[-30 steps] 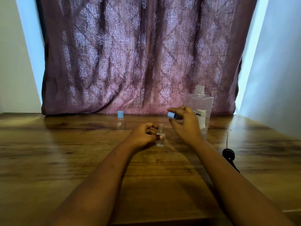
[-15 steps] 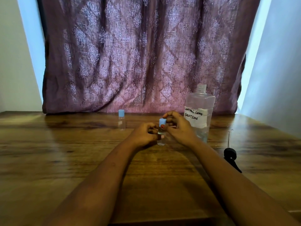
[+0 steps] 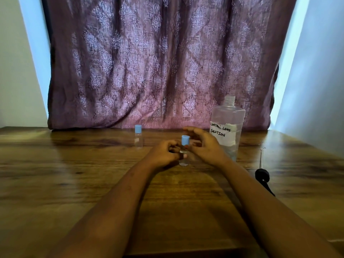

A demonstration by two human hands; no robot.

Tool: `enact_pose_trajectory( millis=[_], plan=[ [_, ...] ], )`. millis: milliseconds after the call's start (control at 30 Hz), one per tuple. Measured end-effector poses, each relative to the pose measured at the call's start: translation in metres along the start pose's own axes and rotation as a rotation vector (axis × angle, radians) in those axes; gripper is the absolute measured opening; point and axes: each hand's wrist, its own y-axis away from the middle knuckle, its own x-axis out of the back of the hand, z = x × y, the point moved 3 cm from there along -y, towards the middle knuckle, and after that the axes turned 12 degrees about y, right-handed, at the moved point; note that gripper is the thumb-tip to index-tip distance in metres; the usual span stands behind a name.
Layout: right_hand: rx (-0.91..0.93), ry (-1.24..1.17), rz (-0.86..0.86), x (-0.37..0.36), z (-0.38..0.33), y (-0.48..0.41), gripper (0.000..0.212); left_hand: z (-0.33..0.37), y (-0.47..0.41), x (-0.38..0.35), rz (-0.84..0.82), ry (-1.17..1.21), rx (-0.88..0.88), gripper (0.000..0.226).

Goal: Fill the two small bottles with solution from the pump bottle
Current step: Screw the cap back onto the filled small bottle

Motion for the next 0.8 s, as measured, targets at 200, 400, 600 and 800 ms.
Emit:
enact_pose_trajectory(
  millis=[200,400,600,800],
  plan=[
    [-0.057,0.064,0.091,0.0027,0.0009,0.0005,0.053,0.001,0.0001,-0.0003,-0.005,0.001,-0.007,0.021],
    [-0.024,-0.013,-0.025,-0.0024,-0.0008,0.0035,0.063,0.0042,0.0017,-0.0015,-0.001,-0.001,-0.012,0.022],
    [-0.057,0.087,0.047,-0.0008,0.0018,0.0014,0.063,0.0034,0.0013,-0.0009,-0.02,-0.046,-0.024,0.021],
    [-0.025,0.004,0.005,-0.0043,0.0031,0.0025,0.063,0.0032,0.0022,-0.0018,-0.012,-0.009,-0.038,0.021]
  ],
)
